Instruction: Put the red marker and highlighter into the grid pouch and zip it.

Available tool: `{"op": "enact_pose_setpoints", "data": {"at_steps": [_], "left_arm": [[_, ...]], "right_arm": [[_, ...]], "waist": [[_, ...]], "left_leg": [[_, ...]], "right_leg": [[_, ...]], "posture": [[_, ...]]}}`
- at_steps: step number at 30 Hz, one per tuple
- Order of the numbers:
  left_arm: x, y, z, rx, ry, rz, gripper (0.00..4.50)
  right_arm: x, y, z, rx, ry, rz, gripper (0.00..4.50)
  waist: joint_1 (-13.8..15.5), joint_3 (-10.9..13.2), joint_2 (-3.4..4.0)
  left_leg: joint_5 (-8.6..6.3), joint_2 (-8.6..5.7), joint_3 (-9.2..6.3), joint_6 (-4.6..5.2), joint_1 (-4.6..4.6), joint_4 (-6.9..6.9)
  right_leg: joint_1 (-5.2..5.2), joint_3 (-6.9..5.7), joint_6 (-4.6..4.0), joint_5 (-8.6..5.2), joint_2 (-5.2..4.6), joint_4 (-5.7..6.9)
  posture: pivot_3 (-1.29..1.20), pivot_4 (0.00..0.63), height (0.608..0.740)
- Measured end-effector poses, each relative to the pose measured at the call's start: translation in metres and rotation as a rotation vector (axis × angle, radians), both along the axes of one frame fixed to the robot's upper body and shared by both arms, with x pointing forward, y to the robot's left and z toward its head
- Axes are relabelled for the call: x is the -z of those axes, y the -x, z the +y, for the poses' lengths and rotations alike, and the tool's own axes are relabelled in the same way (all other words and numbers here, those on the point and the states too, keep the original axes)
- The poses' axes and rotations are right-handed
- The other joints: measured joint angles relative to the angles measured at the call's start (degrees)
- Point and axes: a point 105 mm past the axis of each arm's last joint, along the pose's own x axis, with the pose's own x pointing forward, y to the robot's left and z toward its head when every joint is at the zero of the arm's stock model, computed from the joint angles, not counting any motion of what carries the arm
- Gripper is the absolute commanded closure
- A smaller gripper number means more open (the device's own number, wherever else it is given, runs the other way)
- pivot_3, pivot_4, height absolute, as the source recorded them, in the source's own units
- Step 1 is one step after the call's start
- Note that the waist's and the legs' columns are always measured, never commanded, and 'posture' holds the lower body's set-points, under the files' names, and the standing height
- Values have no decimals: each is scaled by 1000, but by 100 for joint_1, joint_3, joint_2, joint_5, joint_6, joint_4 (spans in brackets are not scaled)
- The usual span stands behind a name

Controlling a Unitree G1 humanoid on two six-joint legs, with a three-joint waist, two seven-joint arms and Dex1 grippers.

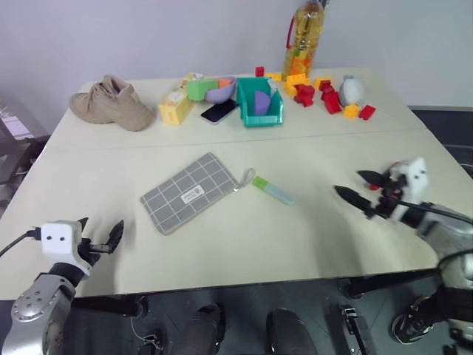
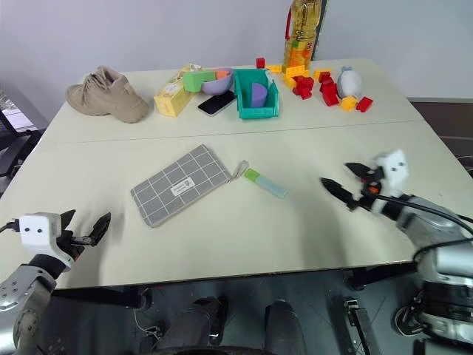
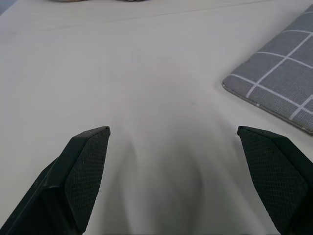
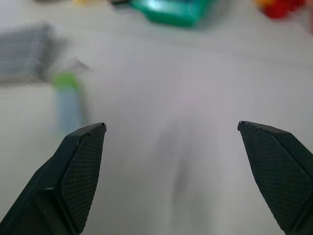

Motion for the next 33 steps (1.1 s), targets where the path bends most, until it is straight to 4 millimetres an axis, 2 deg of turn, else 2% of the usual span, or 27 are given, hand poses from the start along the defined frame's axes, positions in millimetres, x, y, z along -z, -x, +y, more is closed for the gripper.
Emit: {"op": "enact_pose_setpoints", "data": {"at_steps": [3,6,9,12,13,18,22,27,33], "left_arm": [[1,2,-1,7,-6,-6,0],[0,1,-3,14,-4,-22,0],[-3,-2,-9,41,-23,-38,0],[-1,-1,-12,61,-33,-36,0],[0,0,-12,66,-40,-34,0],[-1,2,-15,103,-100,-37,0],[-1,5,-14,132,-172,-27,0],[1,6,-21,194,-254,-17,0],[1,6,-23,263,-368,-10,0]], "right_arm": [[-10,0,46,-123,-22,-41,7],[-18,-4,91,-221,-77,-65,881],[-13,-7,135,-293,-73,-50,2492],[-8,-17,157,-286,-76,-33,4073],[-6,-22,164,-277,-74,-25,4365],[13,-42,208,-263,-28,23,4365],[27,-57,229,-229,30,37,4365],[54,-69,242,-147,23,169,4365],[50,-75,244,-121,-46,233,4365]], "waist": [[27,0,-1],[17,0,-2],[9,0,-1],[16,0,-2],[9,0,-2],[-52,0,-2],[-122,-1,-2],[-156,0,-1],[-141,-2,-1]], "left_leg": [[-2,-2,-1,2,-7,-1],[-2,-2,-2,2,-6,1],[-1,0,-3,0,-6,0],[-1,-7,-3,1,-6,-1],[-1,-7,-3,1,-6,-1],[2,-5,-3,-4,-1,-11],[2,-8,-4,-5,0,-12],[4,-7,-4,-8,4,-19],[4,-7,-5,-9,28,-26]], "right_leg": [[-4,-1,8,5,-1,-6],[-4,-1,6,6,0,-9],[-22,-1,3,8,4,-8],[-27,0,5,10,7,-9],[-29,-1,5,11,8,-8],[-37,-2,5,13,11,1],[-37,-3,6,14,12,4],[-41,-1,7,15,14,12],[-25,-1,5,15,14,13]], "posture": [[0,150,740],[0,150,740],[0,150,740],[0,150,740],[0,150,740],[0,150,740],[0,150,740],[0,150,740],[0,150,740]]}}
